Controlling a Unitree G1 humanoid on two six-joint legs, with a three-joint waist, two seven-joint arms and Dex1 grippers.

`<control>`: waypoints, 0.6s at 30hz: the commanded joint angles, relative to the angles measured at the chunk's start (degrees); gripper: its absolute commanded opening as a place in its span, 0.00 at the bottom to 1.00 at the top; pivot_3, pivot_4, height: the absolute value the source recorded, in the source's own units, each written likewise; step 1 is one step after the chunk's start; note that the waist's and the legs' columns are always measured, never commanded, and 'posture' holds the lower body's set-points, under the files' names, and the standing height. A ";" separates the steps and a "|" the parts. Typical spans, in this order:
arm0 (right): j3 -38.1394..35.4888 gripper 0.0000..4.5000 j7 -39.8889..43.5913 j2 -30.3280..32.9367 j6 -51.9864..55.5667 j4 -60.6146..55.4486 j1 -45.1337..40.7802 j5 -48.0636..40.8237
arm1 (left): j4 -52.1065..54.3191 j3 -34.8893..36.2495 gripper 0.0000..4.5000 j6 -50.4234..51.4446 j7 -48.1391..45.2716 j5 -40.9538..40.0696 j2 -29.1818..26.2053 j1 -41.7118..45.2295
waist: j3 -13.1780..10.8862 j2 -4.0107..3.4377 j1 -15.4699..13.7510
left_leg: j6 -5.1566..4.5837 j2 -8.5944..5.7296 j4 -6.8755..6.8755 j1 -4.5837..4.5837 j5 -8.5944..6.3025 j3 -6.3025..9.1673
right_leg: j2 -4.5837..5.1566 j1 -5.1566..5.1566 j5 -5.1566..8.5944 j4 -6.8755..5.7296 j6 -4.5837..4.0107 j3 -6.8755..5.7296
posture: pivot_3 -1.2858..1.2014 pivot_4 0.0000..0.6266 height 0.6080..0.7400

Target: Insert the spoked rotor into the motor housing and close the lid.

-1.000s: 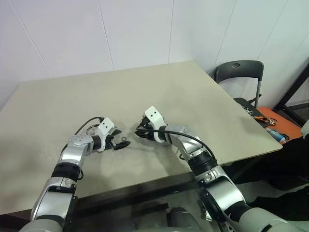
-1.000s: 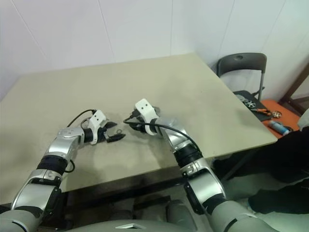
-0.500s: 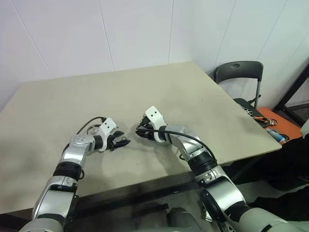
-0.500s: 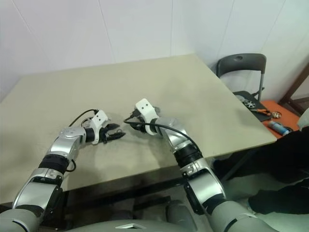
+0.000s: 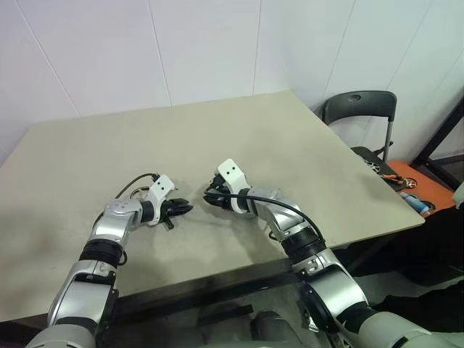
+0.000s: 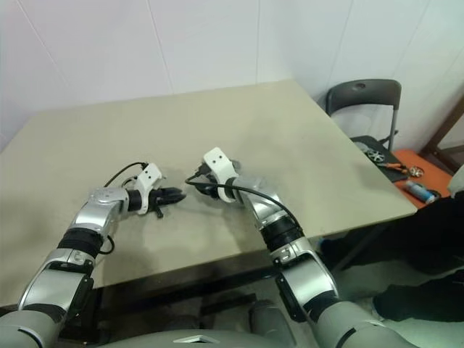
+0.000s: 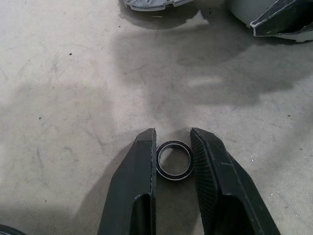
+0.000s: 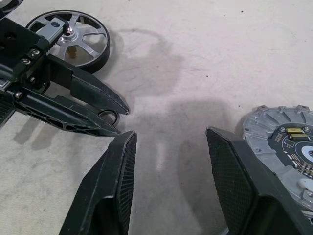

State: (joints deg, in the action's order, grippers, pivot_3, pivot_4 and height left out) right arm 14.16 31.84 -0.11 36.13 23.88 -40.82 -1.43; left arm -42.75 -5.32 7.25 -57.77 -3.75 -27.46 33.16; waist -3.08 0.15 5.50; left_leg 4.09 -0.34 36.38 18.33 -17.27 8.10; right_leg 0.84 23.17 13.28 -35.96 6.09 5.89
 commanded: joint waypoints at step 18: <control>-0.59 0.53 0.03 0.88 -2.51 -1.93 -1.32 -0.24 | 5.21 2.46 0.15 -0.89 -7.29 -6.50 1.41 -2.39 | -0.03 -0.03 0.07 | 0.00 0.00 -0.09 0.08 0.00 0.01 | 0.00 0.14 0.01 0.02 -0.01 0.01 | 0.52 0.00 1.00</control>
State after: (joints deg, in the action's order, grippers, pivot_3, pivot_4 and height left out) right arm 14.17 31.87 0.48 35.51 23.94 -40.82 -1.35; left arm -41.11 -3.16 5.59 -61.63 -7.22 -26.87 31.08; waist -3.11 0.11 5.57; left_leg 4.09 -0.34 36.25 18.47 -17.26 8.10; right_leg 0.84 23.35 13.28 -35.89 6.09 5.90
